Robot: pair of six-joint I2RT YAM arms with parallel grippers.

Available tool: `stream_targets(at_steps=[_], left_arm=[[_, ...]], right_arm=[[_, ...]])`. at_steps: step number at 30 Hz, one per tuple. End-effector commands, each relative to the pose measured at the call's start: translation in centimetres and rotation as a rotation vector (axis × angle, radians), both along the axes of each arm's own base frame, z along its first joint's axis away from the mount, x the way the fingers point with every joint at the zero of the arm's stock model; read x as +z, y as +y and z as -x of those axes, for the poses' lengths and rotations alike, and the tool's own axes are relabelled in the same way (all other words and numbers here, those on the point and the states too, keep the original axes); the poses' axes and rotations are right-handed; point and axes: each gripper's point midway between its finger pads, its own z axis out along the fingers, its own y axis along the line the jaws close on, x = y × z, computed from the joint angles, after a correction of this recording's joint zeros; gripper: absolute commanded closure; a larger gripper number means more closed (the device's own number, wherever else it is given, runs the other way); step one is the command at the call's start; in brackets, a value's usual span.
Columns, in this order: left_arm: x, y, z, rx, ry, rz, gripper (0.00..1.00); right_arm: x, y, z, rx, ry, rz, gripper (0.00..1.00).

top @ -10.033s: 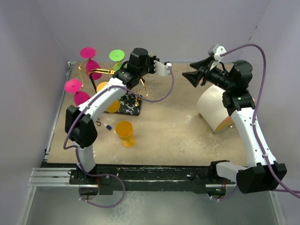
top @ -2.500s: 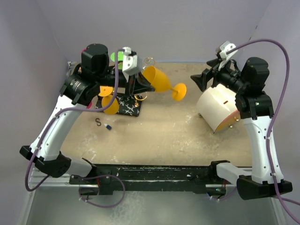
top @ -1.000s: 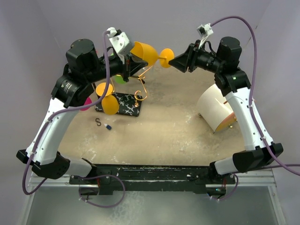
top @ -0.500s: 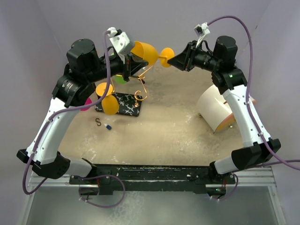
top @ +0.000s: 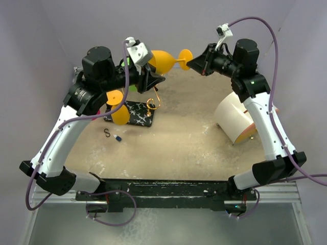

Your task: Place the wine glass upside down on the wine glass rack

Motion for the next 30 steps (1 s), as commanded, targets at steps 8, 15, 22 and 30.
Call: stream_targets(at_steps=[8, 15, 22, 30], left_arm=[[1.3, 2.4, 2.9, -0.016, -0.099, -0.001, 0.20], [0.0, 5.3, 4.3, 0.032, -0.126, -0.050, 0.01], [0.9, 10.0, 4.6, 0.200, -0.153, -0.035, 0.01], [3.8, 18.3, 2.3, 0.628, -0.151, 0.074, 0.01]], right_arm=[[4.2, -2.9, 0.2, -0.155, -0.171, 0.074, 1.00], [5.9, -6.5, 0.0, -0.317, -0.298, 0.213, 1.00], [5.9, -7.0, 1.1, -0.277, -0.431, 0.364, 1.00], [4.2, -5.1, 4.2, -0.084, -0.568, 0.507, 1.00]])
